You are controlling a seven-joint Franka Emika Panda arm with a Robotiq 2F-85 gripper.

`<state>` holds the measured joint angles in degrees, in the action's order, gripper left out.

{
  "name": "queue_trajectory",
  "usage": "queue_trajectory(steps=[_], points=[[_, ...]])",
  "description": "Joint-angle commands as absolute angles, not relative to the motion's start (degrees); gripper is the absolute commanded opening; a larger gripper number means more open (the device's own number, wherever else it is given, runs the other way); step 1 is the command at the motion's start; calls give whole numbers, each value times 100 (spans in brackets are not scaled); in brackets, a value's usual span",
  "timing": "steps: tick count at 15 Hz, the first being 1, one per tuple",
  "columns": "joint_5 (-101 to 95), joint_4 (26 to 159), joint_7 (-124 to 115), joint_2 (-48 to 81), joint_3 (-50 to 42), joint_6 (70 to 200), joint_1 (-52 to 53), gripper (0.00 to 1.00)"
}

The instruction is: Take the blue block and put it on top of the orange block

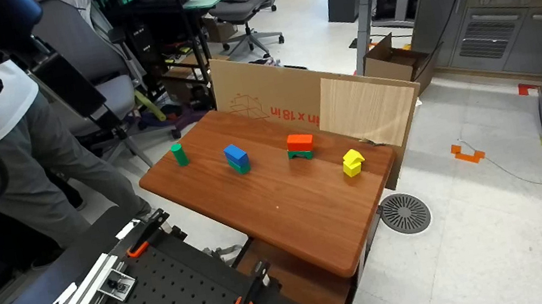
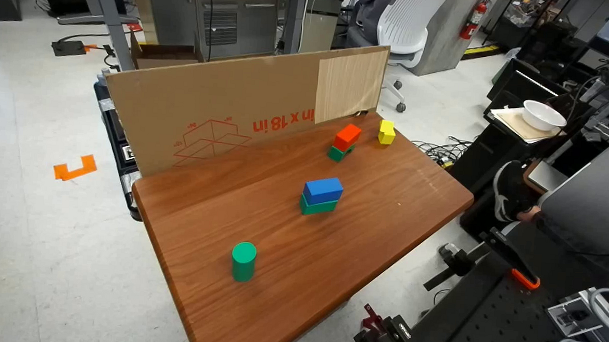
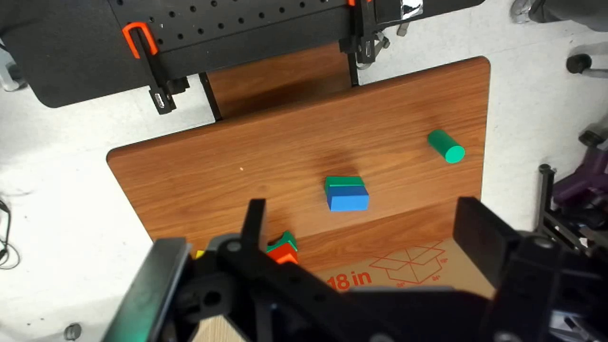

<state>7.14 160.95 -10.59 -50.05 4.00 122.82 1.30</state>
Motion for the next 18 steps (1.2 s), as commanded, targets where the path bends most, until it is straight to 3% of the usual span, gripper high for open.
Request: queue_trajectory(steps=[1, 6, 7, 12, 18], points=[[723, 16080, -1049, -5005, 410, 12260, 115, 100], [727, 16058, -1117, -5004, 428, 12188, 96, 100], [887, 16023, -1027, -4284, 463, 12753, 256, 100], [587, 15902, -1044, -3255, 459, 13346, -3, 100], [262, 15384, -1473, -1068, 745, 14751, -34, 100]])
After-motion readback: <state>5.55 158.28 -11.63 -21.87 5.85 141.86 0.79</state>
